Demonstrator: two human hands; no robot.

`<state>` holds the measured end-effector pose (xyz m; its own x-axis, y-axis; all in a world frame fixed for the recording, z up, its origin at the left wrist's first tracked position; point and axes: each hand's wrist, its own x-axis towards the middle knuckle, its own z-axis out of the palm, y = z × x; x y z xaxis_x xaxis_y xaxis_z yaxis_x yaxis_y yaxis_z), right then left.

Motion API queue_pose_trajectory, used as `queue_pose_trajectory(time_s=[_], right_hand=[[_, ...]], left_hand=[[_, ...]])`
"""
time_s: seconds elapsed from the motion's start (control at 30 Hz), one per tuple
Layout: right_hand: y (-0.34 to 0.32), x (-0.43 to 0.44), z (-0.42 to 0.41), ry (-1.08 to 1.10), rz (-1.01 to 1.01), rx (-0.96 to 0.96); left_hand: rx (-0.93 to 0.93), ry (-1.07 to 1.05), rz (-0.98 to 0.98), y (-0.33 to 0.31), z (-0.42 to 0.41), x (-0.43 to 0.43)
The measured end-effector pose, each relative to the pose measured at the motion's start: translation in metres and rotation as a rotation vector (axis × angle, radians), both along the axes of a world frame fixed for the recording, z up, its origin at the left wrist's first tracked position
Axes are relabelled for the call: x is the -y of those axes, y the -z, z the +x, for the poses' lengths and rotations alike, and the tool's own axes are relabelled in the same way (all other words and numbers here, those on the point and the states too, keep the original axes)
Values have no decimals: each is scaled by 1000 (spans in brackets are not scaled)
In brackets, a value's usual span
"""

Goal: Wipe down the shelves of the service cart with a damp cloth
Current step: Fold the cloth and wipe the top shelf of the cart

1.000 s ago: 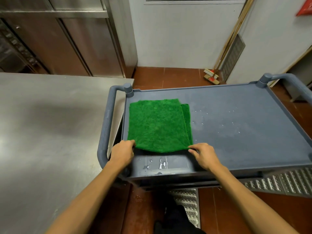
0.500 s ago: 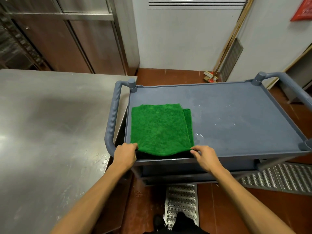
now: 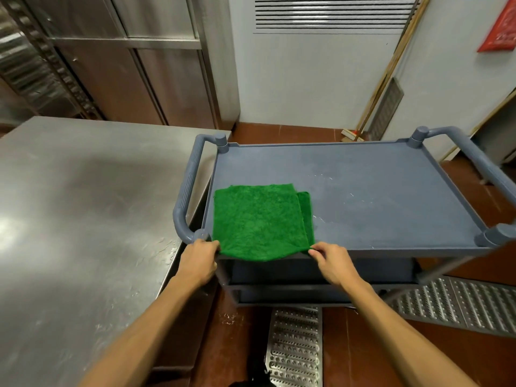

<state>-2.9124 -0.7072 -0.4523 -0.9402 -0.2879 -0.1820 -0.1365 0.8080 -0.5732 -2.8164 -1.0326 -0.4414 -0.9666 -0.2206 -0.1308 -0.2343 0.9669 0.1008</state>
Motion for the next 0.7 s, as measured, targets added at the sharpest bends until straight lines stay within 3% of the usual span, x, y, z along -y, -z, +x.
queue_pose_trajectory(time_s=[0.37, 0.7], right_hand=[[-17, -23, 41, -33, -53, -44], [-15, -47, 65, 36, -128, 27]], left_hand=[[-6, -77, 69, -26, 44, -33], [73, -73, 174, -34, 77, -39]])
